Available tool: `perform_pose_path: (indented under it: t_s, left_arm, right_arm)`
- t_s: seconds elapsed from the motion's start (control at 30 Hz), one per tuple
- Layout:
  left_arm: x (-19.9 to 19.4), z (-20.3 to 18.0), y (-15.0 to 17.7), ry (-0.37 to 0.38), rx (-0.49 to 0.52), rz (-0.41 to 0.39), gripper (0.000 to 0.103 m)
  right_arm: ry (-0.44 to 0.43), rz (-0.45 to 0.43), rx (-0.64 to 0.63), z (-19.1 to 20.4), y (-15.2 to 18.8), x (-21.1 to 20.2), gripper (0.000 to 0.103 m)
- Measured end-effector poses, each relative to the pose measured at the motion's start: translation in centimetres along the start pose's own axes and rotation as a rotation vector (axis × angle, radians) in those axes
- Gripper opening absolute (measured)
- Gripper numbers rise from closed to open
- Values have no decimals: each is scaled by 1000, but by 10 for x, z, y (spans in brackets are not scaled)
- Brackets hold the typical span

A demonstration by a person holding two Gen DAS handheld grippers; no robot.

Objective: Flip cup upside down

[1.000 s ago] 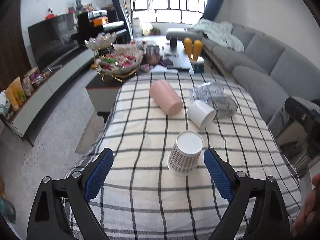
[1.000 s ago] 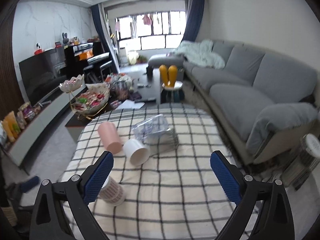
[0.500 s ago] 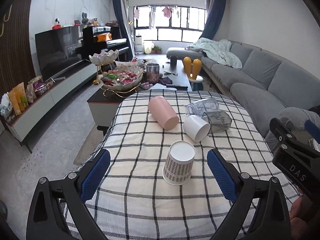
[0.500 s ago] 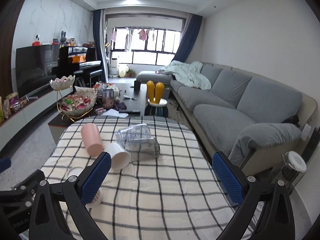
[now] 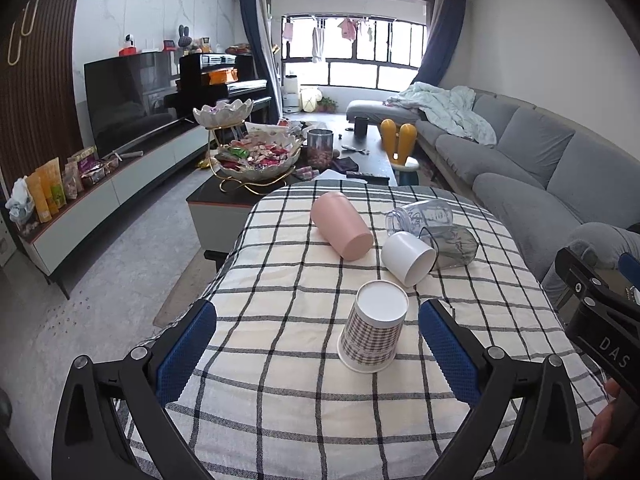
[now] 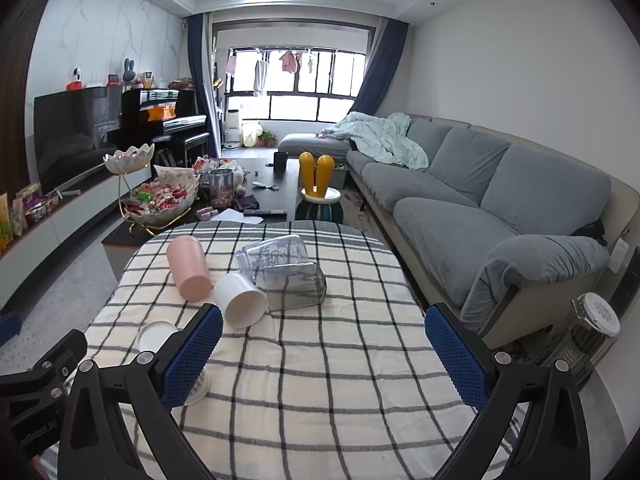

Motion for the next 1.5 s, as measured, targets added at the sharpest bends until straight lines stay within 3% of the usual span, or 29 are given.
perform_pose_path:
  t_s: [1.5]
  left_arm:
    - [1,2,4,-9,6,23,103]
  right_arm:
    - [-7,11,7,1,2,4,102]
Point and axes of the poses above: each gripper's, at about its wrist camera, not at the fingertips, and x roughly the way its jaws point, z to its left, y to its underside, the point moved 5 cm from there along x, roughly the way its jaws point, and after that the axes turned 13 degrees about -z, right-handed, at the moved point
